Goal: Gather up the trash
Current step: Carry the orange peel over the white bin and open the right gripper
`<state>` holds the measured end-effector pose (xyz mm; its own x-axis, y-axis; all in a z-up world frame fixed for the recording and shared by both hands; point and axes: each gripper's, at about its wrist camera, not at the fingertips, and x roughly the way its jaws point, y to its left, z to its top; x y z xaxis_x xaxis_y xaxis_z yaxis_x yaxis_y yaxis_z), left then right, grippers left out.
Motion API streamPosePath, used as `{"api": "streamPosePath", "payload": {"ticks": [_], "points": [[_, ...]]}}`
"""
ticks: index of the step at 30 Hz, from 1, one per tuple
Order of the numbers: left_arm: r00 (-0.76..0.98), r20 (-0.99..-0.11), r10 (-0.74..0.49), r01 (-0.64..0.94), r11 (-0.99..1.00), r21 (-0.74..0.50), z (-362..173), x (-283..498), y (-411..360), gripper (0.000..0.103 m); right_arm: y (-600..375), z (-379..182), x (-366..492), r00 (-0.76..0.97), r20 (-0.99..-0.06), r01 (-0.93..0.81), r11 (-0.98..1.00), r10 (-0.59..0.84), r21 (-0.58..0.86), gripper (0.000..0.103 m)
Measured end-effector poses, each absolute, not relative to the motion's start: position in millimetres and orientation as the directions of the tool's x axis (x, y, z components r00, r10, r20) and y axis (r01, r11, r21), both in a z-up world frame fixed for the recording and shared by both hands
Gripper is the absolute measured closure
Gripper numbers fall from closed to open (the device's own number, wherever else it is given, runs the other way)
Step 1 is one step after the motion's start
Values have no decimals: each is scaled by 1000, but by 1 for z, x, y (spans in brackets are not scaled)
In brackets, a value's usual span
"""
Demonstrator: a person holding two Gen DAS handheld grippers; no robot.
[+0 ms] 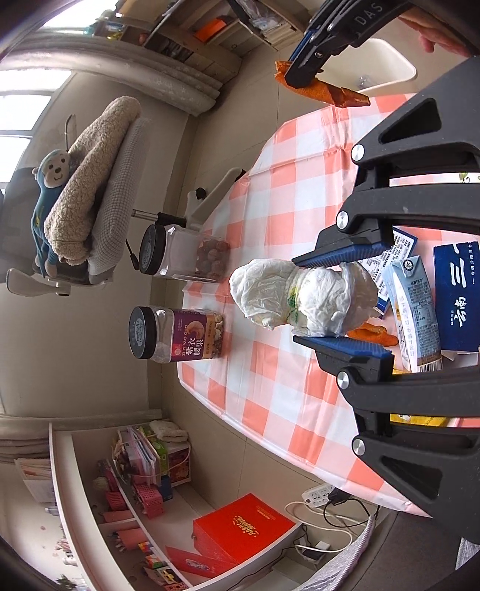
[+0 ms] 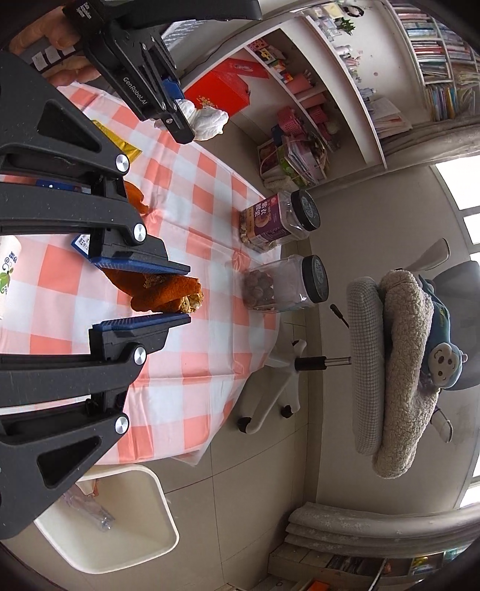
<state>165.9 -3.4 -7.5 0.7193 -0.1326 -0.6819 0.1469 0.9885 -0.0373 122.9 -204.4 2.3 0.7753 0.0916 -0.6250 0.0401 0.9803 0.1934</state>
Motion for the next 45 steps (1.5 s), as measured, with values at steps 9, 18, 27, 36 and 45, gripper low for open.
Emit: {"api": "streamPosePath", "payload": {"ticks": [9, 18, 27, 36, 45], "points": [[719, -675, -164, 179, 983, -49, -10, 166, -27, 68, -218, 2, 116, 789, -614, 60, 990, 32, 128, 83], [712, -670, -212, 239, 970, -53, -12, 159, -56, 68, -247, 4, 105, 791, -611, 121, 988, -35, 100, 83], [690, -683, -241, 290, 956, -44, -19, 156, -83, 68, -289, 5, 90, 780, -611, 216, 974, -134, 62, 83], [666, -696, -268, 345, 938, -32, -28, 150, -111, 68, -354, -3, 74, 724, -637, 371, 928, -264, 37, 83], [622, -706, -338, 429, 902, -54, -34, 141, -159, 68, -414, -12, 49, 629, -664, 538, 843, -404, -2, 40]]}}
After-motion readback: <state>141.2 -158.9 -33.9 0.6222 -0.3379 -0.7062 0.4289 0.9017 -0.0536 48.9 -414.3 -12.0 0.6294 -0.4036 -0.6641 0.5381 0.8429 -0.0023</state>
